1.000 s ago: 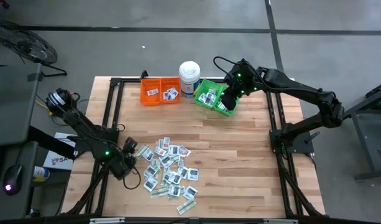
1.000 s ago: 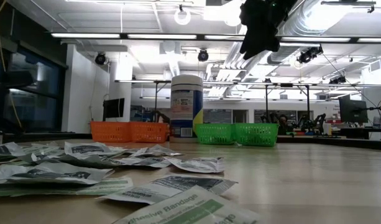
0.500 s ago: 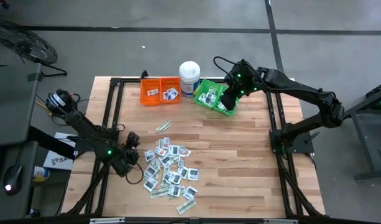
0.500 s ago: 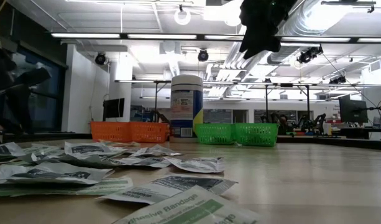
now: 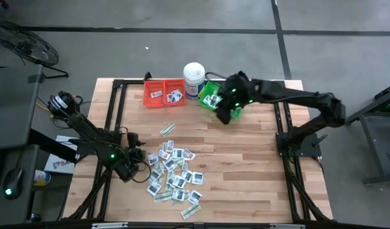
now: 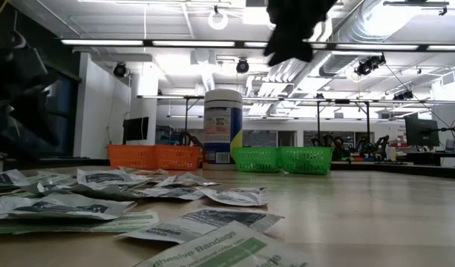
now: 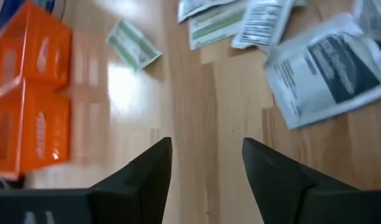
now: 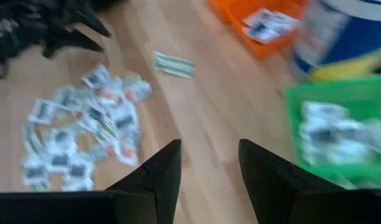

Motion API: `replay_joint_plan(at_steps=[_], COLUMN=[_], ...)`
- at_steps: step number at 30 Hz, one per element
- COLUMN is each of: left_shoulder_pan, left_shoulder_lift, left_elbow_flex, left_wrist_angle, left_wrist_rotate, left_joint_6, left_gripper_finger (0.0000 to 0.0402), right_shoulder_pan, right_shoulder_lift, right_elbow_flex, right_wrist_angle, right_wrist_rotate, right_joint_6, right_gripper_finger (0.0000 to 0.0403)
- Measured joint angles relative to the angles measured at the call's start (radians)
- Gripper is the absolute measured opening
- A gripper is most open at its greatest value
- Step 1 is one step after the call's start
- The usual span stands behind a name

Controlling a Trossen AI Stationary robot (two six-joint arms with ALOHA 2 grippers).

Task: Pick & Place First Aid Supplies
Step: Put the green bandage pack into the right green bin

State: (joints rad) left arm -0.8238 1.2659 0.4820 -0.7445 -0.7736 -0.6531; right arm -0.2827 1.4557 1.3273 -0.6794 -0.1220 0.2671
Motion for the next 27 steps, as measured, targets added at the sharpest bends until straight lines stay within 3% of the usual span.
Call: replay_joint_plan(at_steps=[5,11,19,23,27], left_shoulder_pan=[0.000,0.089,0.392,0.557,0.640], left_shoulder_lift=[0.000,-0.004,-0.010,-0.010,-0.010], left_elbow_flex=[0.000,-0.025,-0.064,-0.063,-0.063], left_wrist_angle=[-0.019,0.068,0.492,0.513,0.528], left_wrist_rotate=[-0.027,-0.091,0.085,0.236,0.310], left_joint_6=[-0.160,-0.181,-0.030,-0.077,-0.112], left_gripper_finger=[0.0192,0.0192,0.0192,0.0192,0.0192], right_shoulder_pan=[0.062,0.074,0.058,0.015,-0.040], right_shoulder_lift=[0.149,0.237,0.153,0.080,-0.001], right_elbow_flex=[0.000,-0.001,-0.001,-0.001,0.000], right_wrist_angle=[0.201,0.220,0.079,-0.030,-0.131], right_wrist_rotate=[-0.026,-0.025,0.201,0.247,0.241], right_joint_6=[0.021,0.037,0.045,-0.005,-0.062], right_gripper_finger=[0.0153,0.0153,0.0153,0.0153,0.0153])
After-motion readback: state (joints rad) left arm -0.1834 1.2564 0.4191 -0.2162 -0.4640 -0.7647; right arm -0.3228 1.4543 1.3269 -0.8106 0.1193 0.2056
